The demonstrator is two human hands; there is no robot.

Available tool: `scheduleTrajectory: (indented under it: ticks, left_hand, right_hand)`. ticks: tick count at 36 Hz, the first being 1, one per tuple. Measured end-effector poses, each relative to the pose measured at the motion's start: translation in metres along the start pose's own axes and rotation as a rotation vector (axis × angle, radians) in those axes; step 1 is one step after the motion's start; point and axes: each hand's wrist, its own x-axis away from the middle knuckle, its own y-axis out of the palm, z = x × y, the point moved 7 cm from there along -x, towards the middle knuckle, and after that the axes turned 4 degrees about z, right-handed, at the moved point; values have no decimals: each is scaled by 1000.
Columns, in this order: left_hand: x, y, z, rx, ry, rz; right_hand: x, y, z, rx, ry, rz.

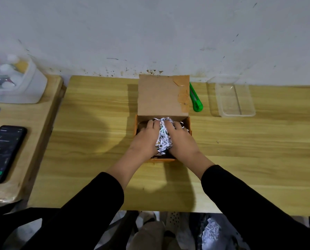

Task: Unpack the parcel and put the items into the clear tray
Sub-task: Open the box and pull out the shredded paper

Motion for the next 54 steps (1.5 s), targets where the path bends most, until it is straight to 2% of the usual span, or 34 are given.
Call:
scheduleTrajectory:
  ticks: [7,17,27,42,48,54]
  left_hand:
    - [0,-2,4,25,37,78]
    - [-6,-8,5,56,47,-11]
    - [-1,-43,13,180,128,-84]
    - [3,-81,27,174,174,-111]
    - [-9,-100,53,130,205,-107]
    - [-38,-107,123,137,284,-104]
  right_hand:
    - [3,-4,2,-18,9,17]
    - [1,-13,1,-51,28,-11]
    - [2,-38,-4,-51,11,-16]
    - [7,-78,-9,-108,-9,-7]
    - [4,-105,7,-136,-19,5]
    - [14,-153,65,-142,38,79]
